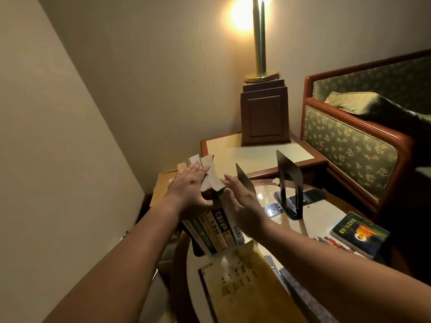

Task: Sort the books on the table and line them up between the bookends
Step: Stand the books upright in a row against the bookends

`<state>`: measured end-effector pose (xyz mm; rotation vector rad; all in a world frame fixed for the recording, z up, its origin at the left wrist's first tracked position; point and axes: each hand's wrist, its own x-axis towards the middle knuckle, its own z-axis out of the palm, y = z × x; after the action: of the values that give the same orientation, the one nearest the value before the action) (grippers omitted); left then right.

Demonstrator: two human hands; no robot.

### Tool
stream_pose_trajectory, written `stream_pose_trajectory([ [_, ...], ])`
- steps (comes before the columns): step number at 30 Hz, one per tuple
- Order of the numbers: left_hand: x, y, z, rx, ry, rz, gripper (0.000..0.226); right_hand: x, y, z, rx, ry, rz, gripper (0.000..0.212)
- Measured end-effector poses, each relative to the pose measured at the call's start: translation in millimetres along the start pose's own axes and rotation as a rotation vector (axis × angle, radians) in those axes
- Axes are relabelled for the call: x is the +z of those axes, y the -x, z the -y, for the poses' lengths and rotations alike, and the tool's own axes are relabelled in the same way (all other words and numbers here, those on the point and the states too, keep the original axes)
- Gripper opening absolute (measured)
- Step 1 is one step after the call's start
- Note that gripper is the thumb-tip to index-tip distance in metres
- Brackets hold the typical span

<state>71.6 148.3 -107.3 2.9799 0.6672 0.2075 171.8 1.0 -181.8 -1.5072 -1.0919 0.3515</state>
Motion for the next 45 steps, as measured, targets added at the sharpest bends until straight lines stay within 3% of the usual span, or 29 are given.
stream_pose_trajectory([
  [4,-1.3,-0.1,2.7,-0.005,-0.016,0.021,0.097,5.0,9.2,-6.7,0.109,-0.200,0.133,0.051],
  [10,-3.2,0.4,-2.2,-0.003,-0.037,0.024,0.097,5.7,-1.4,-27.1,0.488,-0.281,0.269,0.094],
  [14,-4.1,0.3,-4.4,0.013,-0.052,0.024,0.097,6.8,-3.4,-36.8,0.707,-0.335,0.342,0.088],
  [24,-20.3,-12.2,-7.0,0.041,0.009,0.143,0.109,-1.6,-5.4,-24.3,0.588,-0.438,0.368,0.056],
  [28,-18.7,-25.4,-13.6,0.016,-0.129,0.177,0.112,-4.3,-8.4,-22.0,0.559,-0.458,0.364,0.050],
  [43,-6.9,-28.3,-16.0,0.029,-0.164,0.164,0.105,-3.3,-7.2,-31.2,0.653,-0.392,0.330,0.061],
  [45,-7.6,-27.4,-15.9,0.024,-0.157,0.164,0.106,-3.9,-8.1,-32.3,0.691,-0.330,0.370,0.071],
])
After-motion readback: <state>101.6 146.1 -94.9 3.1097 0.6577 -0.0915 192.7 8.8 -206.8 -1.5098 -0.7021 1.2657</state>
